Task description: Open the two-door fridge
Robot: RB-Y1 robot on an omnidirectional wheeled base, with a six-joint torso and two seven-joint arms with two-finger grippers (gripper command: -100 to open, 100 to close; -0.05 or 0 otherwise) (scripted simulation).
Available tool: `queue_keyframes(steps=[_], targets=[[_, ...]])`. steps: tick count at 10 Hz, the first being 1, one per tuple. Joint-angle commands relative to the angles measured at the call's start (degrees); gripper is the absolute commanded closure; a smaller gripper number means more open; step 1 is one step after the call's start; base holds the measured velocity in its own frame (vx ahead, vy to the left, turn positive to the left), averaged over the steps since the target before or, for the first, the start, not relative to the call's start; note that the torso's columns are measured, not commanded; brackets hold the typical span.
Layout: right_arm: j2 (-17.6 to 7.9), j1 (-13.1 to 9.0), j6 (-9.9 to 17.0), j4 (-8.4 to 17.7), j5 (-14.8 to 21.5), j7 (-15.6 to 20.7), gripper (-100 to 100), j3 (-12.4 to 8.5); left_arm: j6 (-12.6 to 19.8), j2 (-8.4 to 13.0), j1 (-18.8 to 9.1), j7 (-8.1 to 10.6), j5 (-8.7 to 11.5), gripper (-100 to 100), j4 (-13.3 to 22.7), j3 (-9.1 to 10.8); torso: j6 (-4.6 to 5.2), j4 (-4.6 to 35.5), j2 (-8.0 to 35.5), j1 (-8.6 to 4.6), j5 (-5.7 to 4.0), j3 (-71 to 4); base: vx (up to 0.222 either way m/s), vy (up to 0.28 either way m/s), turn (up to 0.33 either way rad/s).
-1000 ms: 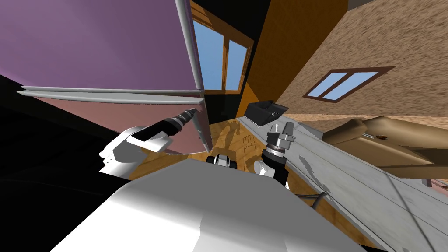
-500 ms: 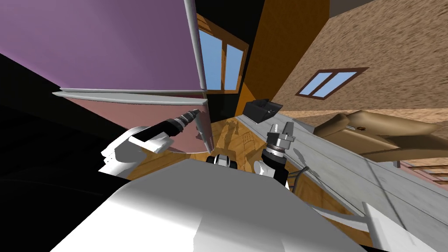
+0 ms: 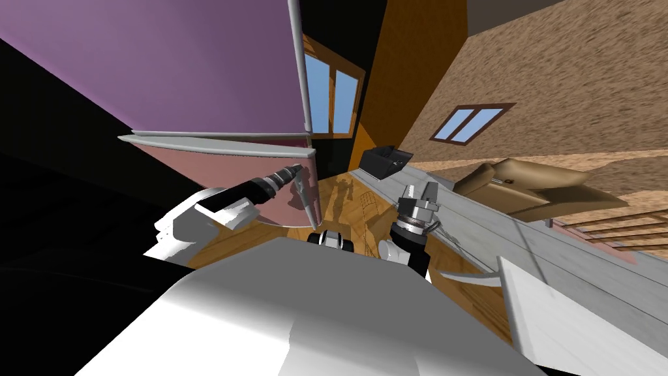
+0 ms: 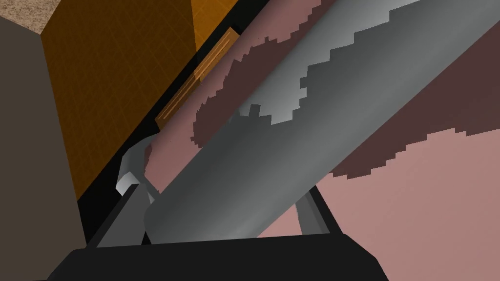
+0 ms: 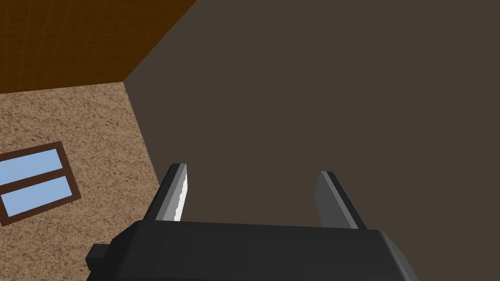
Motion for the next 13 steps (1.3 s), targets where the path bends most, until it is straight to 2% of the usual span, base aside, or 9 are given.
queue_keyframes(steps=[1, 2, 4, 5, 7, 10, 12, 13], targets=[[0.0, 0.0, 0.0, 0.0, 0.0, 0.0, 0, 0.0, -1.5, 1.58, -0.3, -0.5, 1.66, 100, -0.24, -0.92, 0.02, -0.01, 0.03, 0.03, -0.01, -0.01, -0.314, 0.103, -0.102], [0.0, -0.01, 0.0, 0.0, 0.0, 0.0, 0, 0.0, -1.5, 1.58, -0.3, -0.5, 1.66, 100, -0.24, -0.92, 0.13, -0.07, 0.21, -0.05, 0.02, 0.13, -0.28, 0.107, -0.073], [0.0, -0.01, 0.0, 0.0, 0.0, 0.0, 0, 0.0, -3.06, 3.1, -0.46, -0.99, 3.3, 100, -0.5, -2.01, 0.07, -0.03, 0.06, -0.01, -0.01, 0.01, -0.297, 0.126, -0.11], [-0.01, -0.01, 0.0, 0.0, 0.0, 0.0, 0, 0.0, -2.98, 2.81, -0.08, -0.91, 2.94, 100, -0.33, -1.5, 0.17, -0.09, 0.11, -0.1, 0.01, 0.06, -0.154, 0.048, -0.057], [-0.01, 0.01, 0.0, -0.01, 0.0, 0.0, 0, -0.01, -5.17, 4.81, -0.24, -1.7, 4.94, 100, -0.26, -2.75, 0.25, -0.16, -0.32, -0.22, -0.11, -0.24, -0.194, 0.121, -0.137], [-0.01, 0.0, 0.0, 0.0, 0.0, 0.0, 0, -0.01, -6.17, 5.74, -0.4, -2.05, 5.86, 100, -0.23, -3.25, 0.24, -0.12, 0.05, -0.19, -0.02, 0.05, -0.225, 0.132, -0.073], [-0.01, 0.01, 0.0, 0.0, 0.0, 0.0, 0, -0.01, -8.17, 7.62, -0.72, -2.76, 7.69, 100, -0.15, -4.24, 0.1, -0.08, -0.11, 0.09, 0.02, -0.1, -0.206, 0.162, -0.123], [-0.01, 0.01, 0.0, 0.0, 0.0, 0.0, 0, -0.01, -8.17, 7.62, -0.72, -2.76, 7.69, 100, -0.15, -4.24, 0.15, -0.09, -0.04, 0.09, 0.06, -0.03, -0.207, 0.127, -0.073]])
